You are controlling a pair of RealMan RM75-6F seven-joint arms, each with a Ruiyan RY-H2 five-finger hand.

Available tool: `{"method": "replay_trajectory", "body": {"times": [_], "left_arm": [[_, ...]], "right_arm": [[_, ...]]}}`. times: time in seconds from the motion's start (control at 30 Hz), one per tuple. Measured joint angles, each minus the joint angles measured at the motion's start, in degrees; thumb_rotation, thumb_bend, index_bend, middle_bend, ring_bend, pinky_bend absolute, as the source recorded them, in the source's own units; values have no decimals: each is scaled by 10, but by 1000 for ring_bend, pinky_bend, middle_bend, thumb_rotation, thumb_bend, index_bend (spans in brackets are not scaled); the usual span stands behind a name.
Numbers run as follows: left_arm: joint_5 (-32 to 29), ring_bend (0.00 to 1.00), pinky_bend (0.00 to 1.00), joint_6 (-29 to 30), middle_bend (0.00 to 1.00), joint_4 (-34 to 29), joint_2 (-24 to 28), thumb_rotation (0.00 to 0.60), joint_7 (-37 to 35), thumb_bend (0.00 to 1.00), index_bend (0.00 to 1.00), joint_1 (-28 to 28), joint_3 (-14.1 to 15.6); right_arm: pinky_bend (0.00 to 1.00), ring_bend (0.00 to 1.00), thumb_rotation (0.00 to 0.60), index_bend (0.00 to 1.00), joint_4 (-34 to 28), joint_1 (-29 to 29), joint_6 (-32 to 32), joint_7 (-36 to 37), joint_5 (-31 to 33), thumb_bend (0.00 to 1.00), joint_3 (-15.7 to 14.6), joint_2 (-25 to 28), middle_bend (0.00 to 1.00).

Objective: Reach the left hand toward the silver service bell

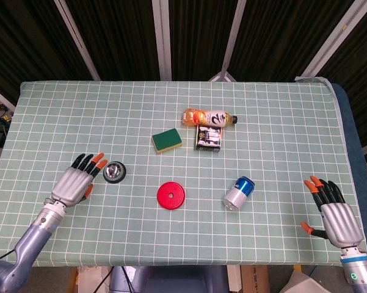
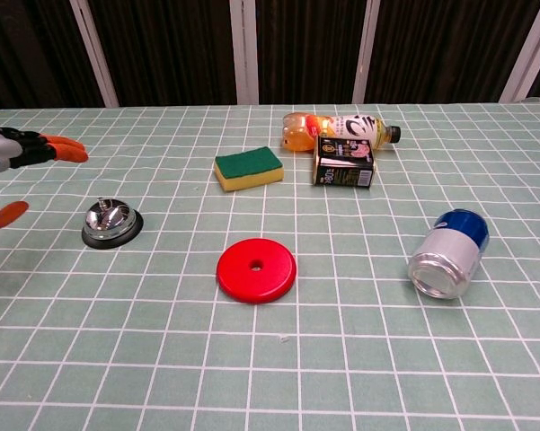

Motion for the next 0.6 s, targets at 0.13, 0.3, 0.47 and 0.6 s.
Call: {"method": "replay_trajectory", "body": {"times": [0.13, 0.3, 0.47, 0.6], "left_arm": [[-35, 0, 0, -11, 0, 11, -26, 600, 29, 728, 0, -19, -1], [-58, 0, 0, -16, 0, 28, -55, 600, 47, 728, 0, -36, 3], [-69, 0, 0, -12, 0, 47, -71, 600, 50, 728, 0, -44, 9], [-74, 0, 0, -9, 0, 59, -75, 600, 44, 728, 0, -46, 17]], "right_arm": [[0, 0, 600, 0, -1, 0, -1, 1, 1, 220, 0, 0, 0], [0, 0, 600, 0, -1, 0, -1, 2, 2, 220, 1, 0, 0], [0, 0, 600, 0, -1, 0, -1, 3, 3, 219, 0, 0, 0], [0, 0, 600, 0, -2, 0, -2, 3, 4, 220, 1, 0, 0]]}}
